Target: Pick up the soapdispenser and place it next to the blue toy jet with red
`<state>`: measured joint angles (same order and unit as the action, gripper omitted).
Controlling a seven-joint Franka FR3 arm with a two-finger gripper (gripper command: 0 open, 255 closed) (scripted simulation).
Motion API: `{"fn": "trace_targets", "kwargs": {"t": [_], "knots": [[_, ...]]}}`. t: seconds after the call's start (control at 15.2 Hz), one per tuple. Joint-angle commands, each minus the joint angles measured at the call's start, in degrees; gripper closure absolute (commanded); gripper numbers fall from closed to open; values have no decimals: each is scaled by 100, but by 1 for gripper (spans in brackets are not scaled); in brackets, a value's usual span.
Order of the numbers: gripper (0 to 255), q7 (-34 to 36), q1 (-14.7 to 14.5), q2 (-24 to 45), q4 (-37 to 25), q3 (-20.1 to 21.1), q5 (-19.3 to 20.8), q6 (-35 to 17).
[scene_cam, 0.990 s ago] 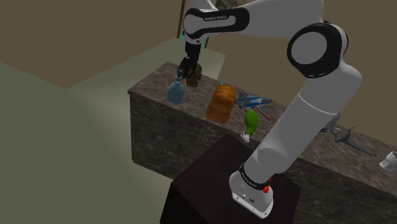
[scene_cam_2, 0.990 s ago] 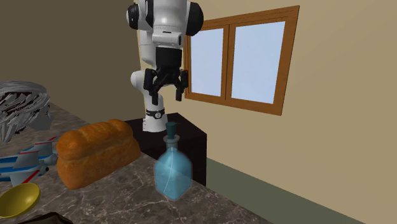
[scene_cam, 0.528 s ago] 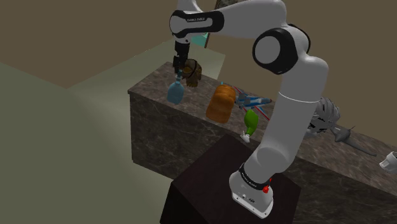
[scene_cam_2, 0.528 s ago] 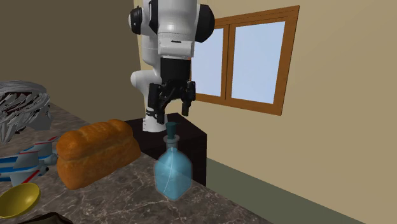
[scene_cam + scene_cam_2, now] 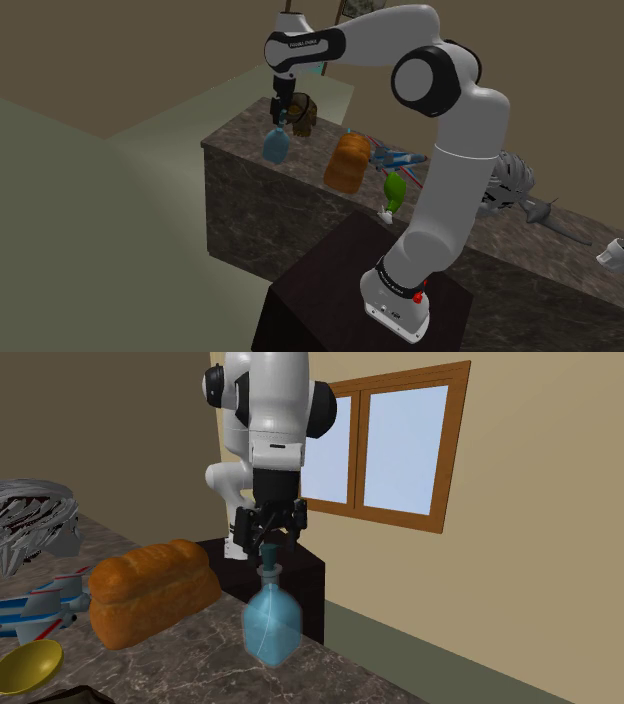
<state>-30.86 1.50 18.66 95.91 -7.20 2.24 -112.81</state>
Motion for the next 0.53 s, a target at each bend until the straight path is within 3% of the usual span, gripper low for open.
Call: {"fn": "trace_targets", "kwargs": {"t": [0.0, 0.33, 0.4, 0.46], "knots": [[0, 3, -1, 12, 20, 1, -1, -34], [0, 3, -1, 12, 20, 1, -1, -34], [255, 3, -1, 12, 20, 1, -1, -34], [255, 3, -1, 12, 20, 1, -1, -34]]}}
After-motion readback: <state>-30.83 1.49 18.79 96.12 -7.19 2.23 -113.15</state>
